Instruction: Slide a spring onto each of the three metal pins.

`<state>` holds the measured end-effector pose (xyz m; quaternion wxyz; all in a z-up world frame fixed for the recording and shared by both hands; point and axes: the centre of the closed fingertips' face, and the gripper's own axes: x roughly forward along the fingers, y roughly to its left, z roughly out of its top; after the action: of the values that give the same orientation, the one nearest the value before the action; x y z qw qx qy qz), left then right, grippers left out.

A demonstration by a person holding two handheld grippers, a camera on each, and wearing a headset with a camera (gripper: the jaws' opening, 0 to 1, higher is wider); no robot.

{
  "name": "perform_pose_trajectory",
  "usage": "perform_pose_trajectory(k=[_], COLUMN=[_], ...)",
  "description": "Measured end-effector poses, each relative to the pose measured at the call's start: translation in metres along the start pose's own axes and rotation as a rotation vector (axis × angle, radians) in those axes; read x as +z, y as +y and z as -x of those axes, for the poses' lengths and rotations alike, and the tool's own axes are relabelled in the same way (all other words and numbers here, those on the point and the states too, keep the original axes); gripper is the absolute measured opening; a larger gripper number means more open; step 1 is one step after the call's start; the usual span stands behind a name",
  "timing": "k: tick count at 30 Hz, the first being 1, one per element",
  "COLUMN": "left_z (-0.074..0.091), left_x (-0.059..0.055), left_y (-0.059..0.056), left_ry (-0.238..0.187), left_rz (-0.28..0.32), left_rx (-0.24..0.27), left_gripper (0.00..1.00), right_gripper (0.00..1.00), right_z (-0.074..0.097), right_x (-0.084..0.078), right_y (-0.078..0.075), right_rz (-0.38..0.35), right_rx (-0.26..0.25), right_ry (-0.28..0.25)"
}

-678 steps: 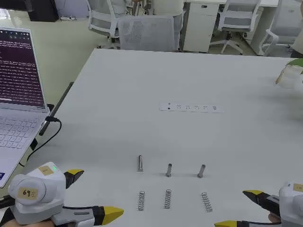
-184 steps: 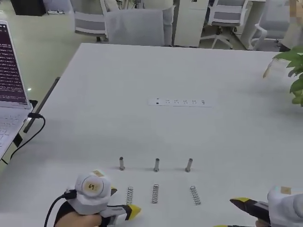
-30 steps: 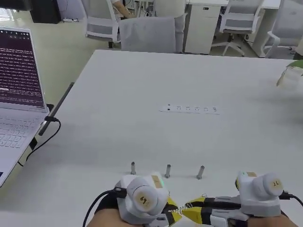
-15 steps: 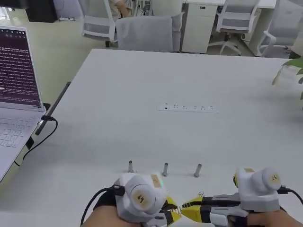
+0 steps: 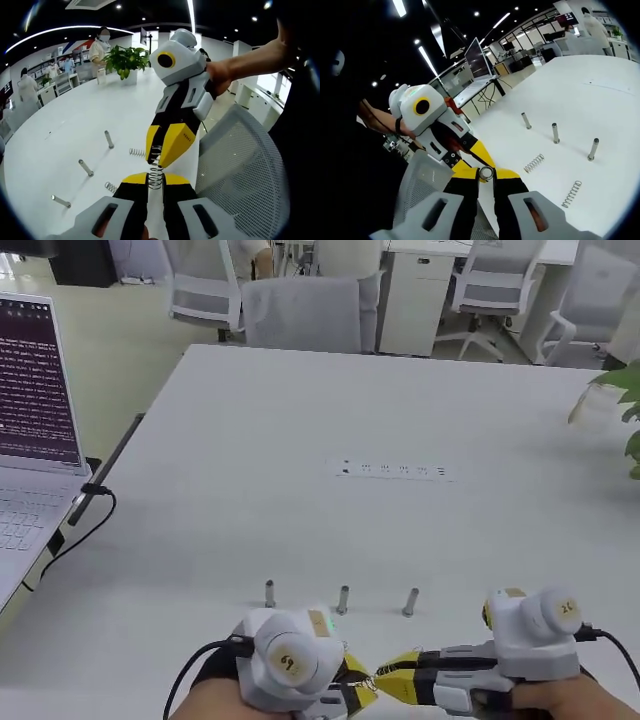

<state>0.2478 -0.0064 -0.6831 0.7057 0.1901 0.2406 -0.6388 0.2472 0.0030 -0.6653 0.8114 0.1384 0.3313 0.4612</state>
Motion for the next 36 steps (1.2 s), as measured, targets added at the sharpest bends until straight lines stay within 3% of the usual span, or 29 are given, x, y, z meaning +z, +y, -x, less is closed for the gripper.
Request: perform_pose_trajectory(k=[20,28,31,36], left_z=[-0.006,-0.006,-0.005,-0.005], left_x=[0.005,0.011,0.018,0.027], left_y=[-0.002,-0.004,-0.002,-0.002], left_ry=[-0.013,-0.041,-0.064,-0.093], left_rz=[-0.006,-0.007,-0.005,-0.008], left_rx=[-0.007,-0.020,-0.019,-0.028], left_gripper=[0.03,0.02,0.02,0.02], right_gripper=[0.08,0.10,0.12,0.16], right_z=[0.005,0.008,0.012,0.019], right_x=[0.007,0.006,0.003,0.013], right_y=[0.001,0.001,0.001,0.002], right_rz=[0.062,0.177,0.244,0.296], right_rx=[-0.018,-0.033,-0.033,-0.038], right_ry=[0.038,0.133,0.199,0.217])
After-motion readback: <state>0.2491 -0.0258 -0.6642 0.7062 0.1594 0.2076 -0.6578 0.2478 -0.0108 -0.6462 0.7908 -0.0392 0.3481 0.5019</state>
